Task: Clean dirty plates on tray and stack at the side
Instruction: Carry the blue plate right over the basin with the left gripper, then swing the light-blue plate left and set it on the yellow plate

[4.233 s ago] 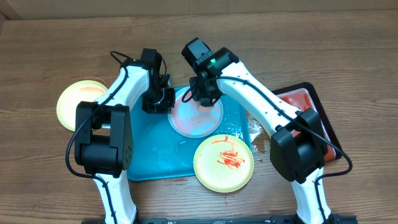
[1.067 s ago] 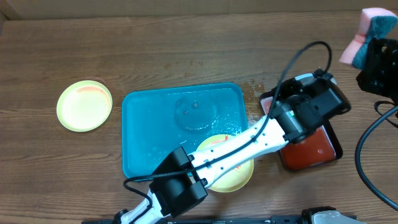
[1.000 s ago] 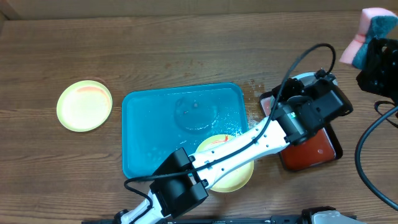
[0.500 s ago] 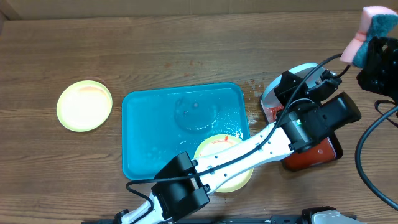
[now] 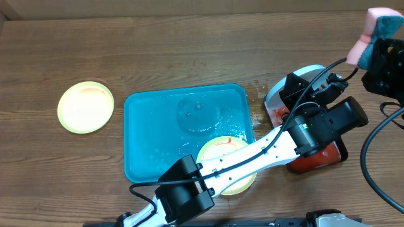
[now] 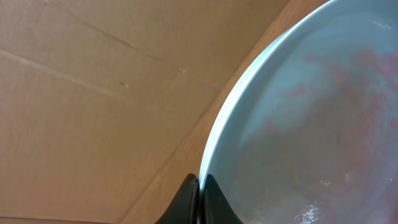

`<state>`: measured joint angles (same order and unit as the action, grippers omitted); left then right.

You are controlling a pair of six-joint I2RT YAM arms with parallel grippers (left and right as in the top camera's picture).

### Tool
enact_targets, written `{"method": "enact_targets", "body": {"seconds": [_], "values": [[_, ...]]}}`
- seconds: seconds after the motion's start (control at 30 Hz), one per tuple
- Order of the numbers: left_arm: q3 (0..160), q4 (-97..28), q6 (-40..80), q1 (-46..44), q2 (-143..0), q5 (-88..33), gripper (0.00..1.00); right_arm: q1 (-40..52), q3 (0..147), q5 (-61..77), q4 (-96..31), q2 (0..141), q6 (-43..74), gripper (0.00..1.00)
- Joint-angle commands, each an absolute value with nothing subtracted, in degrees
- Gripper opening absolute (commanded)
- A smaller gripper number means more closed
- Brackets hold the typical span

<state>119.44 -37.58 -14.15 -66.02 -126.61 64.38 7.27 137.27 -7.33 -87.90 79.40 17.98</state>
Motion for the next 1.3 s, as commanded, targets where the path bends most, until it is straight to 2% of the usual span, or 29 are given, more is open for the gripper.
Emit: {"method": "enact_targets", "body": {"seconds": [0.0,0.6,1.0,1.17,1.27], "values": [[121.2,-37.2,-14.8,-66.5,-127.2,66.5,0.04,7.0,138.1,-7.4,-87.6,78.8,17.9,0.04],[121.2,-37.7,-13.7,-66.3,-127.2,63.5,0.04,7.0,138.1,-7.4,-87.6,78.8,17.9,0.04],[121.3,-47.9,2.7,-59.5,-126.8,46.6,0.04,7.0,138.1,-7.4,-87.6,78.8,17.9,0.04],[122.1,-52.1,11.3,-52.5,-125.4,33.5,0.04,7.0,138.1,-7.4,-87.6,78.8,18.0,0.04],[122.9,-53.5,15.1,-47.8,-123.2,21.7,0.04,7.0,138.1,-7.4,-87.5,79.0,18.0,0.04]]}}
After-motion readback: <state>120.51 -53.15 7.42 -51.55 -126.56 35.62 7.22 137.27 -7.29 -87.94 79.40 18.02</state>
